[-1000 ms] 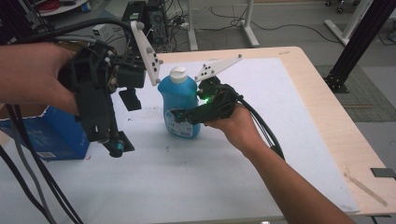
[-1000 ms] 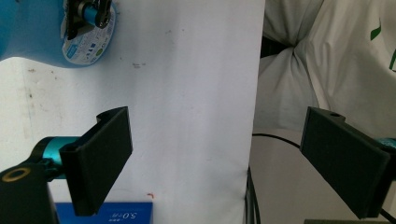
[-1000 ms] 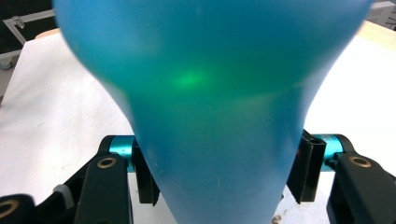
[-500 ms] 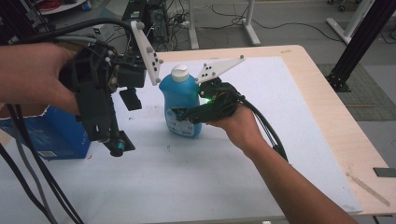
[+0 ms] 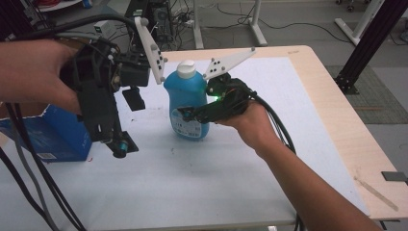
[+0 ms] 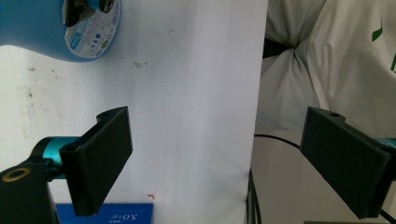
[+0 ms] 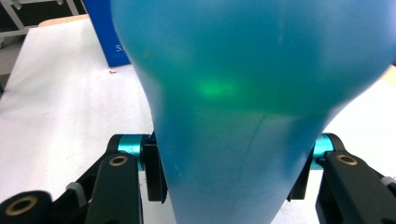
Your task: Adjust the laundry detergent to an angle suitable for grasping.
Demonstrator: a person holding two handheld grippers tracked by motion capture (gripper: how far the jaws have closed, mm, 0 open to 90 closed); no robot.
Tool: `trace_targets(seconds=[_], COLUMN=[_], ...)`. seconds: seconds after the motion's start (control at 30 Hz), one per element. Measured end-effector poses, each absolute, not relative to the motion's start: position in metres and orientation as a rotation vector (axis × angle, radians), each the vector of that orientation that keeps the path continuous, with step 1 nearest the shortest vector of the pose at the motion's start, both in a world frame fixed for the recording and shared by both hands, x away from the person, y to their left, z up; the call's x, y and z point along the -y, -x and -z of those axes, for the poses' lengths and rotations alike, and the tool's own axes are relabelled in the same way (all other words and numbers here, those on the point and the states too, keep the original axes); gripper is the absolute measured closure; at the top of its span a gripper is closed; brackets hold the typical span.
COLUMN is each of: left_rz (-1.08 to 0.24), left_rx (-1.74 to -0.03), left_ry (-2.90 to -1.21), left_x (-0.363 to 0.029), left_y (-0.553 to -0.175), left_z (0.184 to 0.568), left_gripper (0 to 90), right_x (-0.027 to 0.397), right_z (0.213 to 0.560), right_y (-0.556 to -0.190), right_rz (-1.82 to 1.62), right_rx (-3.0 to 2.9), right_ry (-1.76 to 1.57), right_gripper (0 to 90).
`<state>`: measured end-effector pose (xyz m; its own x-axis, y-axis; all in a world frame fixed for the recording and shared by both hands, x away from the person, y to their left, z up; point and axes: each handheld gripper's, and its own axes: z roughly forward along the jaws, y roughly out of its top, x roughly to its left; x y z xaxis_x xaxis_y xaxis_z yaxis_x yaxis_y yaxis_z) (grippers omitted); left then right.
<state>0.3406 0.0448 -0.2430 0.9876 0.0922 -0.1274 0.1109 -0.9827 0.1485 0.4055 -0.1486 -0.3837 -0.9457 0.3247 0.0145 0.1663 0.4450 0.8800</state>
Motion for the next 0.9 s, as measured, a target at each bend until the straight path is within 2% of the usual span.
trace_targets(seconds=[0.43,0.9], left_rz=[0.167,0.161], left_rx=[-0.148,-0.156], left_ry=[-2.976,-2.977], left_x=[-0.042,-0.043], left_y=[-0.341,-0.342], left_z=[0.242,0.243], left_gripper=[9.3,9.3], right_x=[0.177,0.191], right_z=[0.363,0.366], right_y=[-0.404,-0.410], right_rz=[-1.559,-1.632], right_rx=[-2.549,-2.616], right_ry=[-0.346,-0.174], right_gripper=[45.7,45.7])
